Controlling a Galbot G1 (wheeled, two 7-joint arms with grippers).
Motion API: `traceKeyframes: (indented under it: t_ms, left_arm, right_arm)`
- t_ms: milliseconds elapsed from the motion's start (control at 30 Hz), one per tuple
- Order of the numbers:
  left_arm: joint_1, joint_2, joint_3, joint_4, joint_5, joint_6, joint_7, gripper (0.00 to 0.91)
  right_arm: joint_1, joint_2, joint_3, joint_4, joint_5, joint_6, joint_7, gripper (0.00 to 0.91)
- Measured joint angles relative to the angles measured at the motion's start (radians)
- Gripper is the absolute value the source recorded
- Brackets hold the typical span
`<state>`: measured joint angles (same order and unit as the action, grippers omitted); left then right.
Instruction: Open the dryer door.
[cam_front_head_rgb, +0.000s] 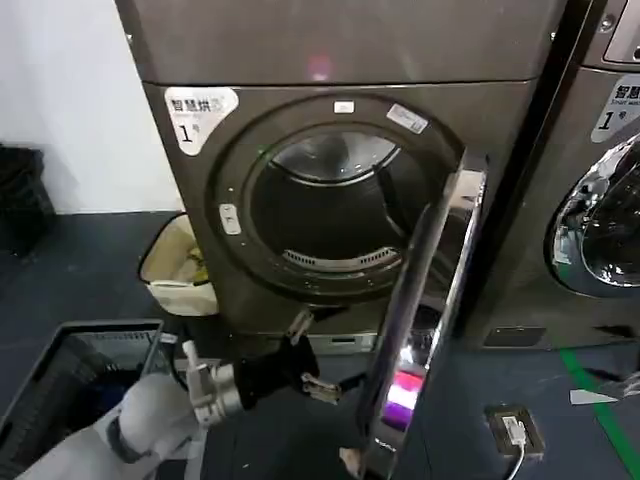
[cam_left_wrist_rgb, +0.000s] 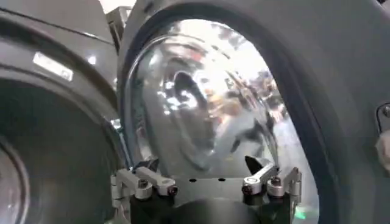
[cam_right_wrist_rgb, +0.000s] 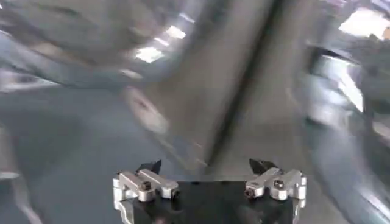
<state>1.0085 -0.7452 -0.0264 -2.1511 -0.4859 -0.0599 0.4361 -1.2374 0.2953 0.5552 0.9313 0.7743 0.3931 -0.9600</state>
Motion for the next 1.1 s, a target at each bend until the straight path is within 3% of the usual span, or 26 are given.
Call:
traceKeyframes:
  t_ms: [200, 400, 533, 667, 967, 1100]
  left_arm:
    - [-0.055, -0.028, 0.073, 0.011, 0.018, 0.003, -0.002, 0.907]
    - [-0.121, -0.069, 0.142, 0.032, 0.025, 0.006, -0.008, 0.907]
    - [-0.167, -0.103, 0.188, 0.050, 0.030, 0.005, -0.014, 0.907]
    - [-0.214, -0.139, 0.236, 0.074, 0.039, 0.001, -0.016, 0.907]
    - [-0.302, -0.229, 0.351, 0.131, 0.060, -0.005, -0.030, 0.907]
    - [-0.337, -0.278, 0.393, 0.165, 0.079, -0.007, -0.046, 0.907]
  right_arm:
    - [-0.235, 0.093, 0.323, 0.013, -0.087, -0.039, 0.171, 0.907]
    - [-0.520, 0.256, 0.682, 0.179, -0.226, -0.166, 0.389, 0.907]
    - [-0.674, 0.371, 0.867, 0.283, -0.300, -0.187, 0.440, 0.907]
    - [-0.783, 0.476, 1.000, 0.350, -0.358, -0.204, 0.484, 0.907]
    - [-0.909, 0.680, 1.213, 0.500, -0.423, -0.286, 0.592, 0.907]
    - [-0.937, 0.760, 1.272, 0.552, -0.442, -0.295, 0.602, 0.907]
